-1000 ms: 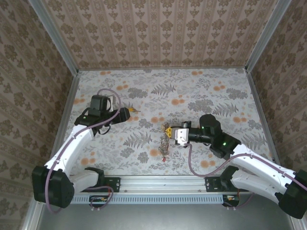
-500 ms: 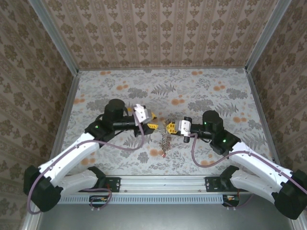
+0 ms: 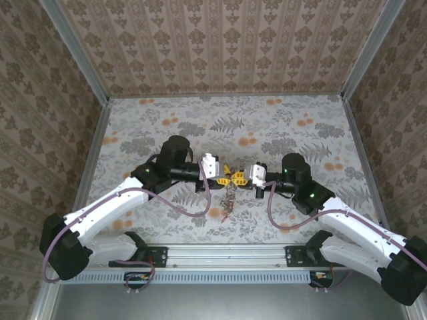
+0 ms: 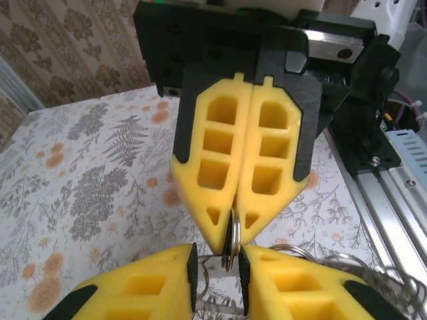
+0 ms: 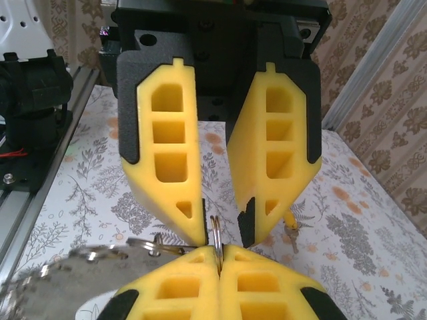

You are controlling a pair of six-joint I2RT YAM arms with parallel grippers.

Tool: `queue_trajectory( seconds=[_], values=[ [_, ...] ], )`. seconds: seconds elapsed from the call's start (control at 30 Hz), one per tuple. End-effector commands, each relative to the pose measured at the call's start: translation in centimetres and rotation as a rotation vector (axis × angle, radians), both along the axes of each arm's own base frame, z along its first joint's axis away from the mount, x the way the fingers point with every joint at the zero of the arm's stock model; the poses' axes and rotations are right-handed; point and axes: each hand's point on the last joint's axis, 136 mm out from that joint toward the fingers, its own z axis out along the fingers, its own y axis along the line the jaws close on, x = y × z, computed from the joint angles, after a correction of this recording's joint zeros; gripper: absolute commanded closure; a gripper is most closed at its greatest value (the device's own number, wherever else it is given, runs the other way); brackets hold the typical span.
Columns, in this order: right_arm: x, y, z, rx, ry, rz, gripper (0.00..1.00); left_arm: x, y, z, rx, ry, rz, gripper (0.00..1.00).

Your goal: Put the keys on the keyring

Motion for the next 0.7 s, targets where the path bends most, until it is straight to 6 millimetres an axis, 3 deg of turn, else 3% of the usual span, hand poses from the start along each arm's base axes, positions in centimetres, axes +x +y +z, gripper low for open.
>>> queue_trajectory(
  seconds=[0.0,0.1,0.27,0.4,0.53,0.67],
  values=[
    [0.0,0.1,3.1,0.073,-0.084,-0.004,1.00,-1.2,-0.4,1.8,-0.029,-0.046,-0.060,0.72],
    [-0.1,0.1,3.4,0.082,-0.087,0.002,1.00,-1.3,-0.4,1.9,-0.027,-0.033,-0.052,0.75],
    [-0.5,0.1,4.0,0.102,-0.089,0.017,1.00,-1.1,-0.7,1.5,-0.002,-0.035,-0.053,0.99],
    [-0.5,0.0,3.6,0.092,-0.076,0.009,1.00,-0.8,-0.7,1.3,0.034,-0.051,-0.037,1.00],
    [-0.4,-0.6,1.2,-0.024,-0.036,-0.016,0.73,0.8,-0.1,0.7,0.107,-0.069,0.069,1.00],
    [0.5,-1.9,-1.0,-0.141,-0.034,-0.093,0.66,2.1,0.7,0.0,0.204,-0.071,0.157,1.00]
  ],
)
